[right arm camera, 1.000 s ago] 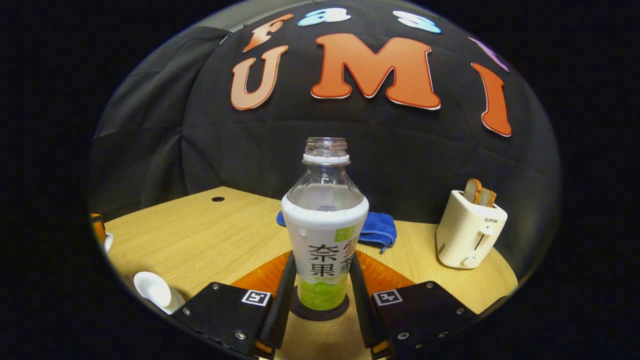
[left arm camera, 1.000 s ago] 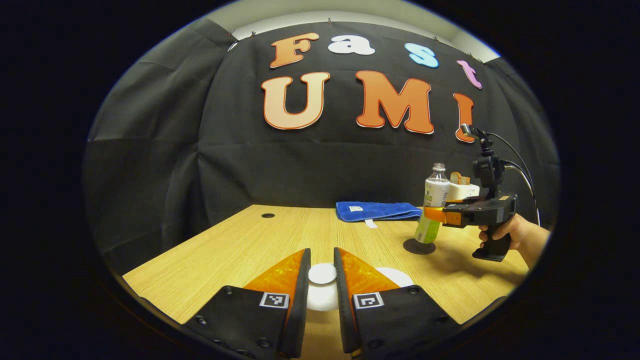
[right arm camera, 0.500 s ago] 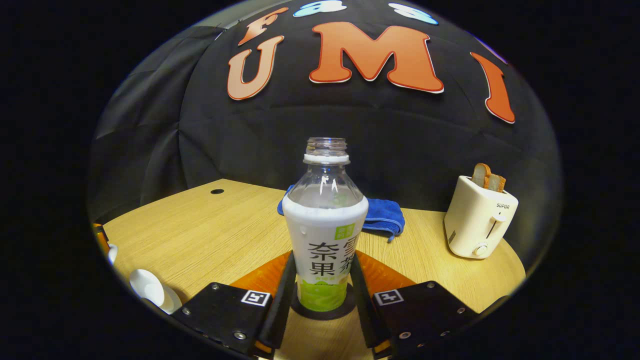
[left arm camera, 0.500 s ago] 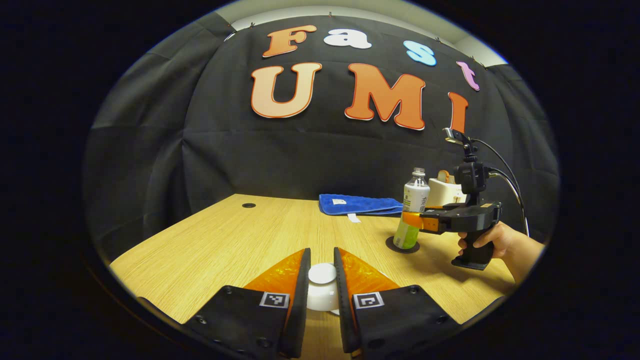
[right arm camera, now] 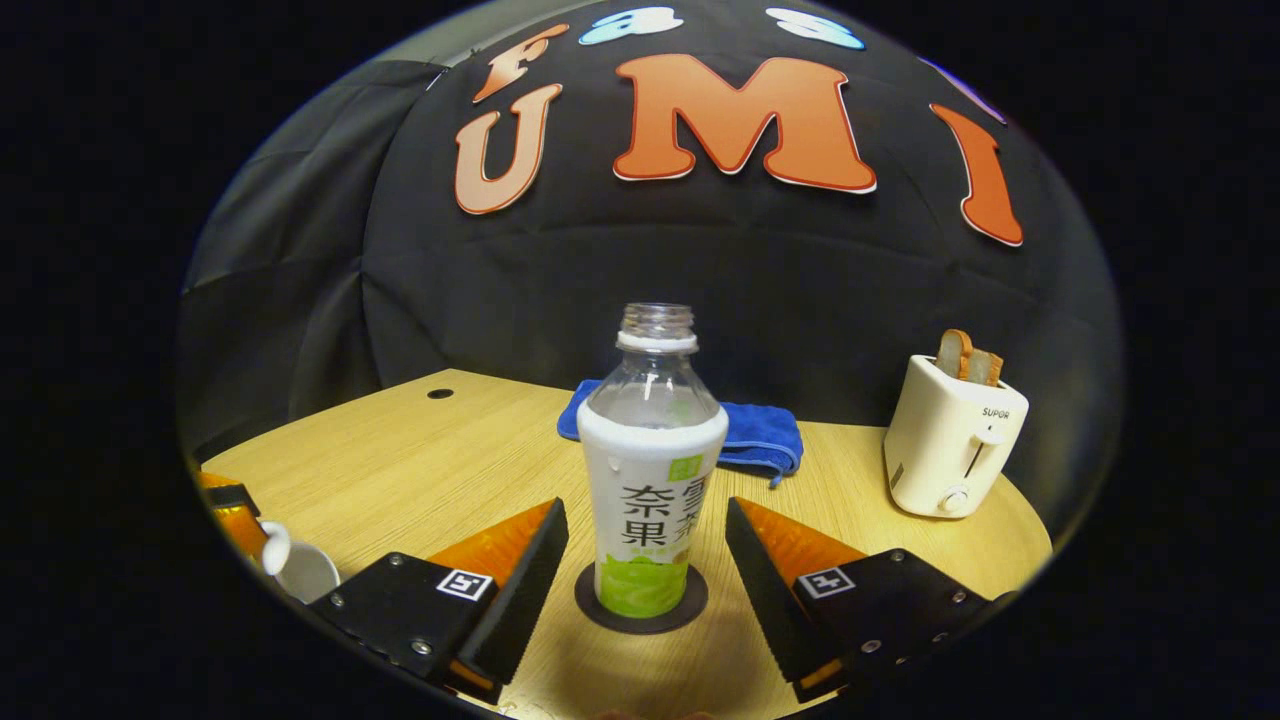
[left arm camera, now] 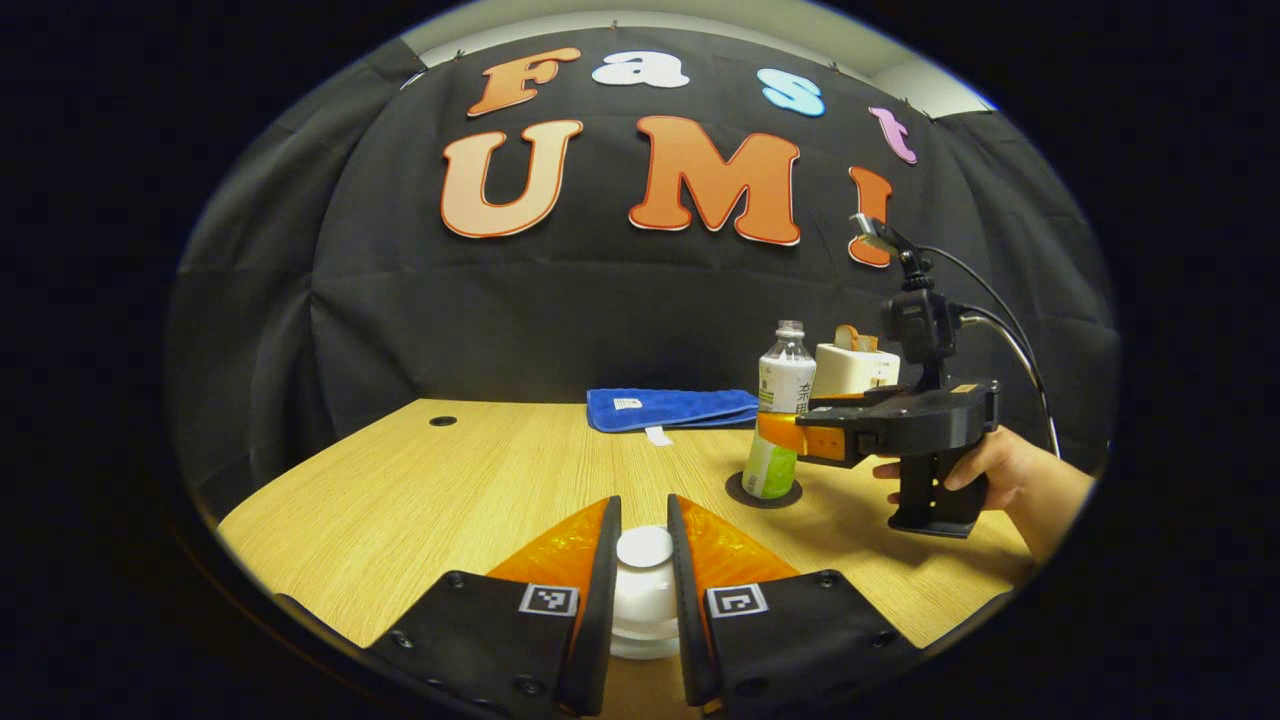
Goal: Open the teacup lid with one hand, grasp the water bottle and pour water into the teacup with the other hand; after pouring, place the water bottle on the coaster and then close the teacup lid.
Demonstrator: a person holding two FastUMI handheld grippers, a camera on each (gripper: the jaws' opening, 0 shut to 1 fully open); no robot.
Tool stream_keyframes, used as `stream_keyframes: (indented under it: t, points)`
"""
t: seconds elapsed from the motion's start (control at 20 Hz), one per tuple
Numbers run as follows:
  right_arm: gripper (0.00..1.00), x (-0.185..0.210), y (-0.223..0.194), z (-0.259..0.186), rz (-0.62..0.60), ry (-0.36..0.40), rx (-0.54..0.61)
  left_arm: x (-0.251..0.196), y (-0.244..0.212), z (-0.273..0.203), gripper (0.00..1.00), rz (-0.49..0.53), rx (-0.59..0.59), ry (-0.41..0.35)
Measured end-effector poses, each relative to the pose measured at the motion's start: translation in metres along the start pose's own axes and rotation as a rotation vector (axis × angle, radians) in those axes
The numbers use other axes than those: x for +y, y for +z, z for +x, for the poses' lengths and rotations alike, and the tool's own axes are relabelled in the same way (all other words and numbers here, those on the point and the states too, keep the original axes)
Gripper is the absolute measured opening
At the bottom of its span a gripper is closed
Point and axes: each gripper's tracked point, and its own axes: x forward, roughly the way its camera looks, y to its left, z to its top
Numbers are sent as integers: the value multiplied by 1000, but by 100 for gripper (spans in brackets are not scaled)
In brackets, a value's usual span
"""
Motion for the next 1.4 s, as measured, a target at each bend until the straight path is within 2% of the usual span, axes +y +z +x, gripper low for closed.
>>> stream_keyframes:
  t: [0.35,0.55,0.75,0.85,0.9,0.95,1.0,1.05,1.1,1.15,1.2,1.4]
  points:
    - [97,-4,12,-37,3,8,-63,-4,-29,11,33,38,84,6]
    - [97,-8,17,-54,19,6,-94,-1,-30,13,33,133,87,53]
    - [97,-15,18,-70,44,-3,-109,-3,-16,10,52,166,43,65]
    - [97,-17,19,-79,49,-12,-124,1,-7,8,56,189,27,89]
    - [97,-18,16,-83,57,-17,-127,2,1,8,66,186,7,98]
    - [97,-17,13,-88,64,-16,-128,2,7,8,67,173,-9,101]
    - [97,-16,12,-94,67,-22,-130,2,16,8,75,154,-26,103]
    - [97,-17,14,-100,67,-35,-140,0,22,6,79,135,-39,100]
    - [97,-19,18,-106,64,-48,-158,2,30,6,91,120,-50,101]
    - [97,-21,24,-113,59,-60,-179,4,39,4,89,108,-65,105]
    - [97,-22,30,-120,52,-68,-202,7,50,1,99,98,-85,113]
    - [97,-21,52,-146,31,-89,-288,13,92,-7,100,35,-162,116]
